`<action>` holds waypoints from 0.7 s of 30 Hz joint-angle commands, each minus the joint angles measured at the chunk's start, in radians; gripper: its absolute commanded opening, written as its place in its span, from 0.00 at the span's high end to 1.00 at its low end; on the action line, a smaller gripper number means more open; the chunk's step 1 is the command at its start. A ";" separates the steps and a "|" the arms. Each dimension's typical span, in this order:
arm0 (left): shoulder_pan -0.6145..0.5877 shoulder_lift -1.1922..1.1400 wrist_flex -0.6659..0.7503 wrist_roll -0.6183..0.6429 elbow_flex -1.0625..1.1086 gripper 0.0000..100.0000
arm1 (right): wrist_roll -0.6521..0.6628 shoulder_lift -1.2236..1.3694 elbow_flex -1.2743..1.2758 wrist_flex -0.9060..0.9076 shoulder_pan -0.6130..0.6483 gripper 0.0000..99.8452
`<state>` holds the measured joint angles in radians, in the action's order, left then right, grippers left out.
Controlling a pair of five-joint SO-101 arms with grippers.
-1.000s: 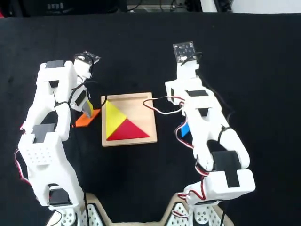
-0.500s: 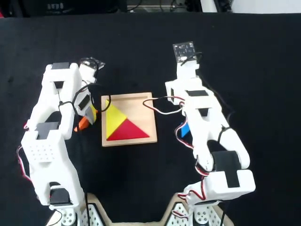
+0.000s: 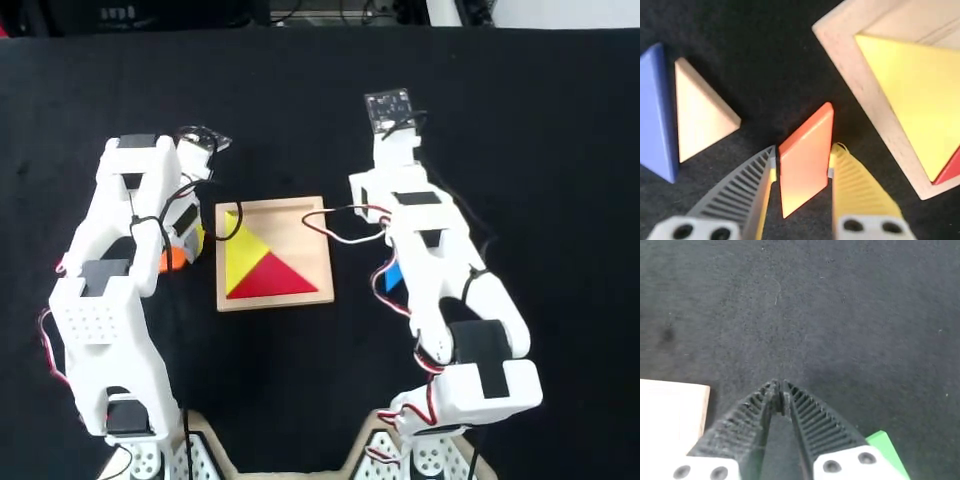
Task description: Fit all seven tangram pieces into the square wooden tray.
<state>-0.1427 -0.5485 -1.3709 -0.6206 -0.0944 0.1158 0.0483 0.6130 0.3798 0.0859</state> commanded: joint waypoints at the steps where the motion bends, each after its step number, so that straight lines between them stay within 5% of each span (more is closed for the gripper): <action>1: 0.005 0.015 -0.005 0.014 0.005 0.88 | 0.009 -0.005 -0.042 -0.009 0.021 0.99; 6: 0.008 0.025 -0.032 0.014 -0.012 0.87 | 0.009 -0.005 -0.042 -0.009 0.021 0.99; 11: -0.008 0.025 -0.137 0.014 -0.104 0.75 | 0.009 -0.005 -0.042 -0.009 0.021 0.99; 21: -0.056 0.015 -0.180 0.014 -0.209 0.76 | 0.009 -0.005 -0.042 -0.009 0.021 0.99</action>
<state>-0.1826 -0.5485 -1.5413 -0.6206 -0.2524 0.1158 0.0483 0.6130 0.3798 0.0921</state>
